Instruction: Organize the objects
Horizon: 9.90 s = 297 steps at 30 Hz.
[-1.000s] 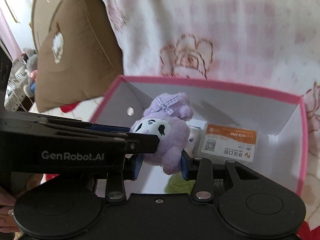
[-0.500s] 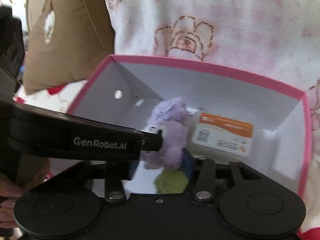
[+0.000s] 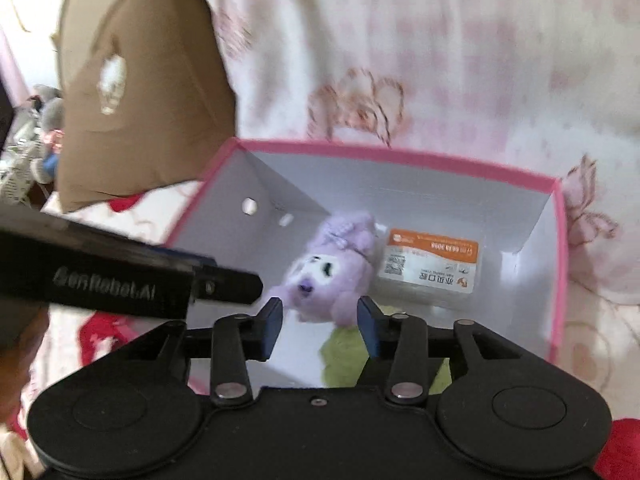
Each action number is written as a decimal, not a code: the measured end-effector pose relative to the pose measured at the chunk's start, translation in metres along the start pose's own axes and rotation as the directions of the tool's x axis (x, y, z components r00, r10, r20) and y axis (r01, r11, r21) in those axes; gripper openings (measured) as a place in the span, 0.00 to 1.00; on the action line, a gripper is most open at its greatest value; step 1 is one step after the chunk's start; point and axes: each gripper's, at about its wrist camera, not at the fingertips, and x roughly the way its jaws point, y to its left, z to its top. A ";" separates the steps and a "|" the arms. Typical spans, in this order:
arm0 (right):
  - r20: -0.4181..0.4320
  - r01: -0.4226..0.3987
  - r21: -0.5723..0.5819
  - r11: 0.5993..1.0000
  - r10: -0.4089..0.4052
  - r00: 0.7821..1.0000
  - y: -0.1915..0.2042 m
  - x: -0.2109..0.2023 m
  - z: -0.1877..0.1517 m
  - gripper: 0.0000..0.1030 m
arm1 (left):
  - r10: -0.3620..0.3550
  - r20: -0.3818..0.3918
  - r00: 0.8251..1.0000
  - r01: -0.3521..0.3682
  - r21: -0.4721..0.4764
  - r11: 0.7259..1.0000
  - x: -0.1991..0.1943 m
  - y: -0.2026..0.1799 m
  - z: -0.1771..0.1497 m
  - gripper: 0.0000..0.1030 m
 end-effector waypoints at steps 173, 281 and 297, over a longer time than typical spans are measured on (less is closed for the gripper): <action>0.171 0.178 0.024 0.984 -0.179 0.969 0.042 -0.062 -0.206 0.84 | -0.184 0.161 0.970 0.202 -0.098 0.975 0.009 -0.066 -0.217 0.55; -0.036 -0.029 0.087 0.996 0.032 0.999 -0.005 0.064 -0.028 0.26 | 0.084 0.017 0.996 -0.083 -0.045 0.996 0.072 0.019 -0.033 0.55; 0.021 -0.026 -0.006 1.000 0.026 0.999 0.017 0.018 -0.032 0.24 | 0.022 0.034 0.999 -0.020 -0.073 0.997 0.033 0.021 -0.044 0.56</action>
